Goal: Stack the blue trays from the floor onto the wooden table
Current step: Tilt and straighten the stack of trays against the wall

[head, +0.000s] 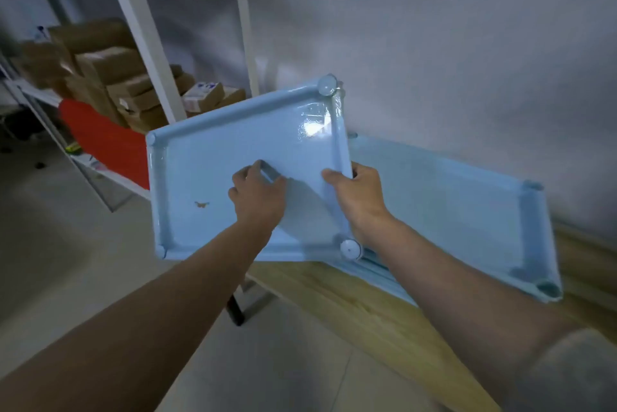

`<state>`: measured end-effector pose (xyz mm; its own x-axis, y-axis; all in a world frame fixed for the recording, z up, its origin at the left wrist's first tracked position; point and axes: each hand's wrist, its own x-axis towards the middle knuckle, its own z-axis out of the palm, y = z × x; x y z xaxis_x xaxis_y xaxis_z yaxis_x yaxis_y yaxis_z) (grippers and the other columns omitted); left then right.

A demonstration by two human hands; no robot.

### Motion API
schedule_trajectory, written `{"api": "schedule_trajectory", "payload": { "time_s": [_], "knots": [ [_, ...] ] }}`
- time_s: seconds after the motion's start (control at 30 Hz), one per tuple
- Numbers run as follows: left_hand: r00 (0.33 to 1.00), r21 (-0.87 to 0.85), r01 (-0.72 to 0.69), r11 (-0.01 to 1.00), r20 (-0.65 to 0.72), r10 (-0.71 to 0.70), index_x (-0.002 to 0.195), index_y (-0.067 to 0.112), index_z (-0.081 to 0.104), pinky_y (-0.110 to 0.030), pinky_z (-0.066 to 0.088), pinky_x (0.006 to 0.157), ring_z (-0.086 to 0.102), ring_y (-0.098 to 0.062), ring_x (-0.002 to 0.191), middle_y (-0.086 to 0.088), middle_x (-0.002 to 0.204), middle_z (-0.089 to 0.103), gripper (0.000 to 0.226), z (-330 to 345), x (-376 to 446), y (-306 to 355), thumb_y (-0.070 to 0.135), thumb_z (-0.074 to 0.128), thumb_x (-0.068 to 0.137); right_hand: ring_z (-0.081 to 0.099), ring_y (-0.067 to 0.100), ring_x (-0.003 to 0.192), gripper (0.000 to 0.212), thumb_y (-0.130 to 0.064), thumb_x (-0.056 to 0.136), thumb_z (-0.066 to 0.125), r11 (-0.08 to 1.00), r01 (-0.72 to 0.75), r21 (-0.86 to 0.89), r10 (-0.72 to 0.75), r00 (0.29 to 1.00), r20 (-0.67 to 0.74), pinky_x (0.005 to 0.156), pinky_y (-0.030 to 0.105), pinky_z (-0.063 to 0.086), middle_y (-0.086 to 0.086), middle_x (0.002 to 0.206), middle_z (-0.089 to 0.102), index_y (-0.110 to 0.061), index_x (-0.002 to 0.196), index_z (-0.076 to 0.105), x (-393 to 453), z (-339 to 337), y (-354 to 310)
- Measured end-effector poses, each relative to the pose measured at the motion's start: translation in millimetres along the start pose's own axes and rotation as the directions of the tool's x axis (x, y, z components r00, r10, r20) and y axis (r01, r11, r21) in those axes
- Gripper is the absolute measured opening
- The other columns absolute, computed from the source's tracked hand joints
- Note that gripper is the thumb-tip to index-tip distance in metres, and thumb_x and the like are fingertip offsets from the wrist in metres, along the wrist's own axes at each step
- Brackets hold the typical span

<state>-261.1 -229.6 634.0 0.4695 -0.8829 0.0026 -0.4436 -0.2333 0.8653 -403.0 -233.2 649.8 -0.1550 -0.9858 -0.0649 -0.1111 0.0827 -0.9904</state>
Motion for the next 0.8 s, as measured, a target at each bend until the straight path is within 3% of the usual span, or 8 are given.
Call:
{"api": "schedule_trajectory", "payload": {
  "time_s": [0.1, 0.23, 0.33, 0.43, 0.53, 0.63, 0.7, 0.8],
  "knots": [
    [0.99, 0.033, -0.114, 0.993, 0.092, 0.11, 0.141, 0.02, 0.046, -0.042, 0.035, 0.11, 0.031, -0.029, 0.134, -0.003, 0.148, 0.033, 0.049, 29.1, -0.6, 34.7, 0.031, 0.055, 0.094, 0.063, 0.024, 0.075, 0.007, -0.016, 0.084, 0.068, 0.998, -0.03, 0.055, 0.033, 0.997, -0.065, 0.076, 0.044, 0.055, 0.01, 0.084, 0.068, -0.014, 0.078, 0.066, 15.4, -49.0, -13.4],
    [0.959, 0.008, -0.208, 0.978, 0.198, 0.202, 0.143, 0.017, 0.043, -0.043, 0.035, 0.111, 0.04, -0.029, 0.132, -0.007, 0.146, 0.039, 0.057, 72.5, -8.3, 67.2, 0.029, 0.061, 0.09, 0.06, 0.022, 0.076, 0.007, -0.014, 0.089, 0.065, 0.986, -0.072, 0.148, 0.097, 0.981, -0.168, 0.065, 0.03, 0.049, 0.006, 0.085, 0.065, -0.009, 0.093, 0.064, 31.3, -116.9, -15.7],
    [0.966, 0.194, -0.257, 0.947, 0.066, 0.249, 0.15, 0.015, 0.029, -0.04, 0.016, 0.119, 0.022, -0.028, 0.144, -0.009, 0.157, 0.024, 0.074, 98.8, -20.3, 81.0, 0.031, 0.065, 0.087, 0.059, 0.024, 0.083, 0.014, -0.015, 0.089, 0.066, 0.971, -0.098, 0.217, 0.157, 0.95, -0.271, 0.072, 0.033, 0.047, 0.011, 0.093, 0.064, -0.005, 0.099, 0.063, 42.4, -163.2, -10.7],
    [0.981, 0.166, -0.072, 0.984, -0.165, 0.1, 0.153, 0.015, 0.013, -0.044, 0.004, 0.12, 0.005, -0.03, 0.148, -0.009, 0.161, 0.007, 0.093, 121.1, -30.2, 89.0, 0.033, 0.07, 0.081, 0.057, 0.023, 0.075, 0.021, -0.013, 0.088, 0.065, 0.957, -0.115, 0.265, 0.209, 0.91, -0.359, 0.067, 0.032, 0.046, 0.011, 0.093, 0.062, -0.002, 0.106, 0.062, 49.0, -203.9, -4.8],
    [0.935, -0.019, 0.218, 0.976, -0.283, -0.215, 0.151, 0.01, 0.016, -0.043, 0.018, 0.116, 0.022, -0.033, 0.142, -0.013, 0.155, 0.02, 0.096, 134.4, -36.1, 98.6, 0.032, 0.071, 0.076, 0.058, 0.023, 0.075, 0.028, -0.013, 0.087, 0.067, 0.947, -0.134, 0.292, 0.255, 0.867, -0.429, 0.069, 0.033, 0.048, 0.011, 0.093, 0.062, 0.001, 0.11, 0.06, 49.9, -238.7, 2.4],
    [0.925, -0.246, 0.378, 0.892, 0.069, -0.373, 0.138, 0.005, 0.042, -0.036, 0.039, 0.091, 0.054, -0.025, 0.105, -0.01, 0.13, 0.05, 0.07, 148.2, -32.4, 102.1, 0.042, 0.064, 0.083, 0.061, 0.029, 0.086, 0.039, -0.018, 0.086, 0.07, 0.934, -0.186, 0.305, 0.313, 0.839, -0.446, 0.083, 0.04, 0.052, 0.014, 0.1, 0.063, 0.003, 0.117, 0.059, 47.0, -266.0, 8.7],
    [0.82, -0.522, 0.56, 0.644, 0.461, -0.339, 0.129, 0.008, 0.054, -0.036, 0.045, 0.079, 0.058, -0.021, 0.078, -0.009, 0.119, 0.061, 0.049, 155.9, -37.8, 104.7, 0.035, 0.063, 0.089, 0.061, 0.03, 0.088, 0.042, -0.02, 0.086, 0.07, 0.933, -0.216, 0.288, 0.33, 0.835, -0.44, 0.09, 0.044, 0.053, 0.014, 0.102, 0.063, 0.003, 0.119, 0.058, 42.8, -278.3, 9.9],
    [0.746, -0.6, 0.654, 0.461, 0.611, -0.263, 0.123, 0.011, 0.054, -0.04, 0.048, 0.077, 0.063, -0.024, 0.08, -0.013, 0.124, 0.062, 0.028, 163.6, -49.3, 112.7, 0.022, 0.054, 0.098, 0.06, 0.026, 0.078, 0.036, -0.021, 0.086, 0.071, 0.947, -0.221, 0.234, 0.307, 0.838, -0.451, 0.073, 0.038, 0.055, 0.011, 0.092, 0.063, 0.0, 0.112, 0.058, 36.8, -288.5, 3.8]
  ]
}}
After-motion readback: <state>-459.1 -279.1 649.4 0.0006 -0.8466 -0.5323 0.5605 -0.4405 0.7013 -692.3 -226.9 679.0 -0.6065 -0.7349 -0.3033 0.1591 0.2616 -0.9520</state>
